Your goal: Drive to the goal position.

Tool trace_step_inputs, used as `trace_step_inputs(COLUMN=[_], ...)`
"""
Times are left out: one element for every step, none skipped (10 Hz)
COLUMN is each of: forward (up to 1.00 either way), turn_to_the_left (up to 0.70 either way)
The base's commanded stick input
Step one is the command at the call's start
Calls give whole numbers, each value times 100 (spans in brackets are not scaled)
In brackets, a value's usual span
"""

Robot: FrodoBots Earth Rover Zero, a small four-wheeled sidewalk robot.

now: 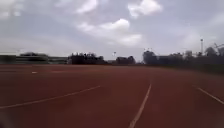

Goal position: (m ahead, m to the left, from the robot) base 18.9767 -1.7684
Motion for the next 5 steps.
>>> trace_step_inputs(forward=[45, 45, 45, 45, 45], turn_to_the_left=[-27, -27, -27, -27, -27])
